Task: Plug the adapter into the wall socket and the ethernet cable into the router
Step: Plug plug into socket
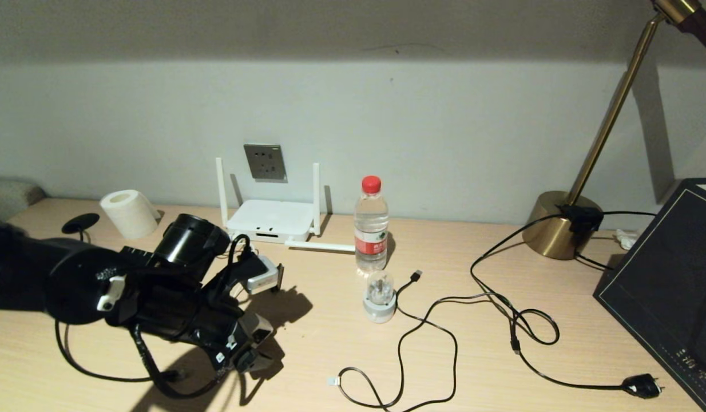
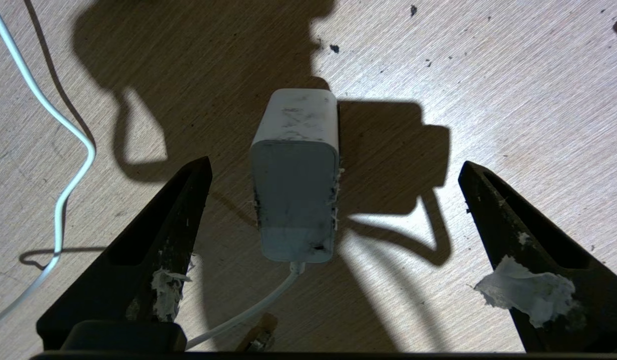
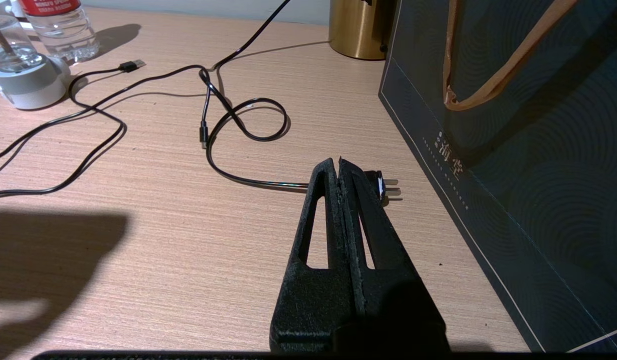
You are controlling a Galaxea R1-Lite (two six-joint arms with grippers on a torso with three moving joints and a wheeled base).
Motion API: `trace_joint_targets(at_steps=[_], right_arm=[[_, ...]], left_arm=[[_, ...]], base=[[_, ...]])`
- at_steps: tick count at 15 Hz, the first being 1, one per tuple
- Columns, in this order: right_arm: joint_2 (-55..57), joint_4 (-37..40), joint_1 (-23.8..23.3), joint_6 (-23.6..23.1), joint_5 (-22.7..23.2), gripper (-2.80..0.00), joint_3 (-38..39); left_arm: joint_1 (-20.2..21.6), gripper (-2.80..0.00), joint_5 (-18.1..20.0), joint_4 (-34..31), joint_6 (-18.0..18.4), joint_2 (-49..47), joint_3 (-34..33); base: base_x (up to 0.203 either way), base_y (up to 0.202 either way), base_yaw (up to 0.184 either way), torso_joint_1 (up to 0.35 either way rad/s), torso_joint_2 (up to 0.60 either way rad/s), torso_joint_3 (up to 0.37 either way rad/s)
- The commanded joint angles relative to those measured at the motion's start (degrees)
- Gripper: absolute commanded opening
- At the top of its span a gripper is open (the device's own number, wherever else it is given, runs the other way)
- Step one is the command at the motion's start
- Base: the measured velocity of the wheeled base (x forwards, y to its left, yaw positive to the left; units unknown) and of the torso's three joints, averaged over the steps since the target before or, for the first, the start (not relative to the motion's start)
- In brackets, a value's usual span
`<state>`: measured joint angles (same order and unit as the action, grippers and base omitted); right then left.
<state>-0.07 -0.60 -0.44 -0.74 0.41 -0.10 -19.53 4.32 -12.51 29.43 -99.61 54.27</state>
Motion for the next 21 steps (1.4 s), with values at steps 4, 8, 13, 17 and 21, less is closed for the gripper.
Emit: trace_joint_targets(at_steps=[4, 8, 13, 17, 21], right_arm=[[0.1, 0.0, 0.0, 0.0, 0.0, -2.8, 0.0], [0.1, 0.0, 0.0, 0.0, 0.0, -2.8, 0.0], [0.1, 0.0, 0.0, 0.0, 0.0, -2.8, 0.0], [0.1, 0.0, 0.0, 0.0, 0.0, -2.8, 0.0], [0.1, 0.0, 0.0, 0.0, 0.0, -2.8, 0.0]], left_arm=[[1.2, 0.0, 0.0, -0.1, 1.1, -0.2, -0.2], [1.3, -2.8, 0.0, 0.0, 1.2, -0.4, -0.1], [1.3, -2.8, 0.1, 0.4, 1.2, -0.9, 0.0], [1.3, -2.8, 0.2, 0.4, 1.2, -1.3, -0.3], [1.1, -2.8, 0.1, 0.5, 1.2, 3.5, -1.9]], base=[[0.0, 0.0, 0.0, 0.0, 0.0, 0.0], [0.0, 0.0, 0.0, 0.0, 0.0, 0.0], [0.0, 0.0, 0.0, 0.0, 0.0, 0.0], [0.0, 0.0, 0.0, 0.0, 0.0, 0.0], [0.0, 0.0, 0.0, 0.0, 0.0, 0.0]])
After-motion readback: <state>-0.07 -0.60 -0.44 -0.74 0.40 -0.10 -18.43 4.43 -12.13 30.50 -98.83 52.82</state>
